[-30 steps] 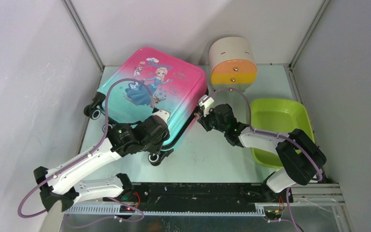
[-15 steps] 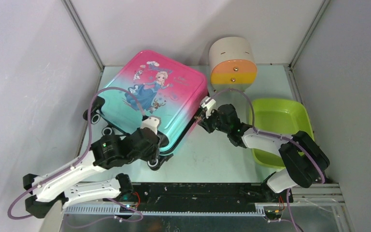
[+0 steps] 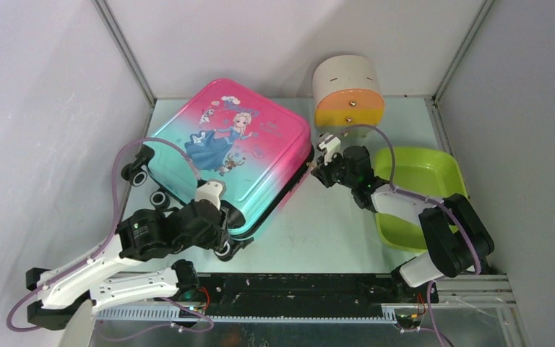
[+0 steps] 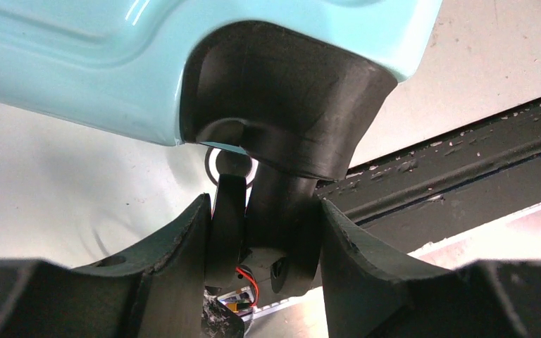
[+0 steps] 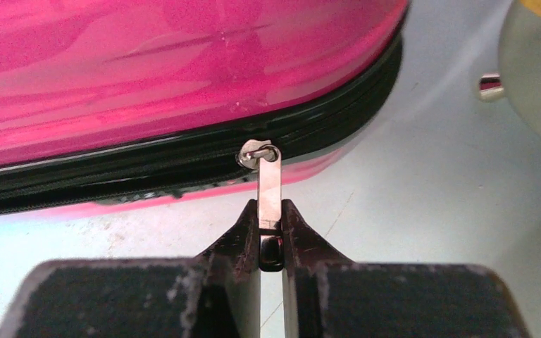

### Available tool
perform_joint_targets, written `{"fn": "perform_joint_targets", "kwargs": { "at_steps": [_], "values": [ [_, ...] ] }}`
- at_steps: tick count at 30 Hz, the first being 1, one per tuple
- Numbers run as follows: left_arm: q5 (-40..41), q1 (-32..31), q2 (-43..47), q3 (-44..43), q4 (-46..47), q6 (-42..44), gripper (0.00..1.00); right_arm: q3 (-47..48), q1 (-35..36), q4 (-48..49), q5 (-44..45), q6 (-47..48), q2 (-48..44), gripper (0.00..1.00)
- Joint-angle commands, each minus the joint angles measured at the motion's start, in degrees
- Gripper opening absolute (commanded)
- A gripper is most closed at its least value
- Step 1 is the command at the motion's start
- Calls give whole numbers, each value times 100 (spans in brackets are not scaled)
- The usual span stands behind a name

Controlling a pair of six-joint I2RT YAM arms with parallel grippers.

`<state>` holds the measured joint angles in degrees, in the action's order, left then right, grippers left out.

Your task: Open, take out, and arrange the luggage

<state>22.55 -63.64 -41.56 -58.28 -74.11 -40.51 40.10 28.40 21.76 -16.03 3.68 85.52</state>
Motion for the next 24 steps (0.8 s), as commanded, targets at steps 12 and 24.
{"fn": "perform_joint_targets", "kwargs": {
  "at_steps": [12,24],
  "values": [
    [49,9,621,-16,-1783,-687,0,1530,-718,1712,1238,417,1108,0],
    [1008,13,326,-1204,-1588,-1607,74,1791,-585,1995,55,207,1877,0]
  ]
}}
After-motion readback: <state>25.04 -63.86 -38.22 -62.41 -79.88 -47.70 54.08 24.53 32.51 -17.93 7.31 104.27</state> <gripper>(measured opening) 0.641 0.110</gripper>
